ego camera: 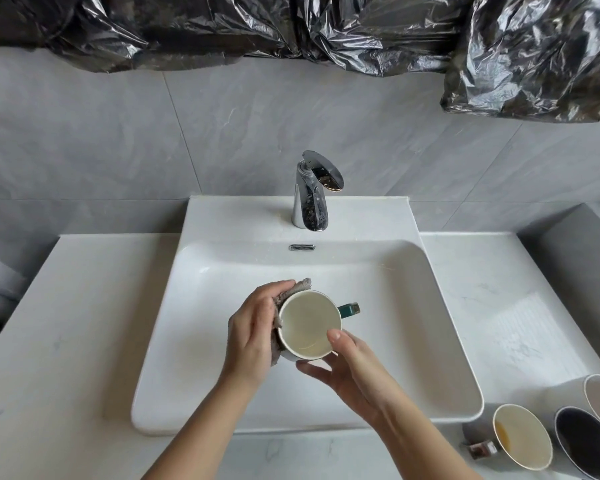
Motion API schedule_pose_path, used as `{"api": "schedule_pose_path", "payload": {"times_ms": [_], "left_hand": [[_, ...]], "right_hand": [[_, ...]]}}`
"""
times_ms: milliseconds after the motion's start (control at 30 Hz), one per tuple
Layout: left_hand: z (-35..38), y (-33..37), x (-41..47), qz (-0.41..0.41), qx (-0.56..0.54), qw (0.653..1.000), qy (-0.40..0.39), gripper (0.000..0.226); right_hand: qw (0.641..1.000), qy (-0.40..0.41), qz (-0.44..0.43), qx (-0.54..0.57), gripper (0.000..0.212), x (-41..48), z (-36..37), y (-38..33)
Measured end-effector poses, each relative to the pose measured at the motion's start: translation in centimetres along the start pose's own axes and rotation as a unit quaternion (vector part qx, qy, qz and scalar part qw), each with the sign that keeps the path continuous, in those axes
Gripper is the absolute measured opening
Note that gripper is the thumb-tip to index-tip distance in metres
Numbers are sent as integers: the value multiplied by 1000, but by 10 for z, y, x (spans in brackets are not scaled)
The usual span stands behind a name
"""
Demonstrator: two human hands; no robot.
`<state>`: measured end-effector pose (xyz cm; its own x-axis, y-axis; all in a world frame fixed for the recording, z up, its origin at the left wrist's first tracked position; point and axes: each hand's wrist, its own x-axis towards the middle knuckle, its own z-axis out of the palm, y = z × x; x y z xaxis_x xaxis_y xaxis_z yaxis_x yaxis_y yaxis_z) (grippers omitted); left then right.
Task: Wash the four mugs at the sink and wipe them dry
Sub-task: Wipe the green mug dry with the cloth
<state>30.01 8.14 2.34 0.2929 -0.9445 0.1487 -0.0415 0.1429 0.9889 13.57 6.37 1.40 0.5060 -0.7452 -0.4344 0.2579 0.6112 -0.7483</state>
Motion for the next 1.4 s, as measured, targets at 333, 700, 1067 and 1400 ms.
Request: {"api": "schedule_pose_path", "payload": {"times_ms": [333, 700, 1067, 1400], "left_hand": [[5, 8, -2, 53, 42, 997, 42, 38], [-3, 8, 3, 23, 33, 999, -9, 33], [-18, 17, 32, 20, 75, 971, -227, 45], [-14, 17, 36, -9, 123, 946, -299, 34]], "right_hand": [[999, 50, 0, 14, 103, -3, 5, 10], [998, 28, -4, -57, 84, -6, 0, -2], [988, 2, 15, -152, 78, -7, -8, -15], [968, -33, 34, -247, 71, -9, -9, -21]]}}
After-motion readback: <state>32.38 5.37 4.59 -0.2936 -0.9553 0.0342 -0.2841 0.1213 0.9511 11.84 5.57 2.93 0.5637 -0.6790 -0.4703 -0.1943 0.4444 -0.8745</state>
